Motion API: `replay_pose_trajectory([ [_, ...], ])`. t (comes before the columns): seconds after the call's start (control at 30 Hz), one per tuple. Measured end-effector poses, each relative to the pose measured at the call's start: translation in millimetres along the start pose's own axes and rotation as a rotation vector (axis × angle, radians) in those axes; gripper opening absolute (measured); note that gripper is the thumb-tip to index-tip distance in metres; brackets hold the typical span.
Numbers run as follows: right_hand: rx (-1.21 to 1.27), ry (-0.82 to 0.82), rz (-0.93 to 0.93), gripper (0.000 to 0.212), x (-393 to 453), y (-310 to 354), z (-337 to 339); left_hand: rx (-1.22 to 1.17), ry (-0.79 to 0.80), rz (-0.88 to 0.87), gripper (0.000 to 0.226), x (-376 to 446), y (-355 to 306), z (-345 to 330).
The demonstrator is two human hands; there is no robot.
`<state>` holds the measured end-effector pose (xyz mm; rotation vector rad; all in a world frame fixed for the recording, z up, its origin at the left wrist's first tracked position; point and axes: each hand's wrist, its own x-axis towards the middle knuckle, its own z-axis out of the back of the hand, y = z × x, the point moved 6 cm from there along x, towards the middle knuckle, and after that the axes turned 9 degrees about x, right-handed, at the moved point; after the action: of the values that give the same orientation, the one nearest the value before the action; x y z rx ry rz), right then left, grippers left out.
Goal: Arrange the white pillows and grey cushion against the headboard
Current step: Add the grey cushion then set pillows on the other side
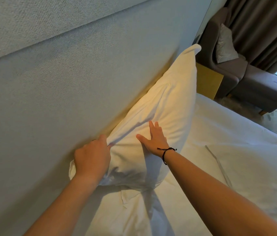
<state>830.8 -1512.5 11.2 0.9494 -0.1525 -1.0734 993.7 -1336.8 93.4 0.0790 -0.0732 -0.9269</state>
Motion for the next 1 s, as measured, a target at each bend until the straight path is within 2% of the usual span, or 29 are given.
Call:
replay_pose_trajectory([
  [0.1,0.104,0.119,-0.015,0.092,-16,-12,10,-0.048,-0.030,-0.037,0.028,-3,-18,5],
  [0.23,0.186,0.177,-0.061,0.086,-53,-44,29,-0.079,-0.099,-0.195,0.056,-7,-66,7],
  [0.33,0.259,0.156,-0.151,0.082,-93,-96,45,-0.095,-0.139,-0.369,0.058,-26,-129,6],
  [0.4,0.282,0.106,-0.235,0.077,-126,-149,59,-0.137,-0.072,-0.509,0.054,-48,-180,-6],
  [0.53,0.291,-0.032,-0.480,0.072,-200,-279,90,-0.251,0.220,-0.654,0.051,-99,-270,-52],
  [0.63,0.232,-0.083,-0.633,0.073,-244,-374,116,-0.261,0.294,-0.682,0.044,-132,-324,-83],
  [0.77,-0.012,-0.231,-0.690,0.078,-259,-468,163,-0.296,0.362,-0.653,0.039,-161,-380,-120],
  [0.87,-0.261,-0.370,-0.675,0.096,-241,-510,193,-0.346,0.434,-0.584,0.036,-178,-406,-150],
  [0.93,-0.298,-0.410,-0.678,0.110,-223,-531,199,-0.350,0.454,-0.544,0.035,-186,-417,-166],
  [1.0,-0.252,-0.440,-0.684,0.113,-206,-545,199,-0.348,0.471,-0.510,0.034,-194,-424,-180],
])
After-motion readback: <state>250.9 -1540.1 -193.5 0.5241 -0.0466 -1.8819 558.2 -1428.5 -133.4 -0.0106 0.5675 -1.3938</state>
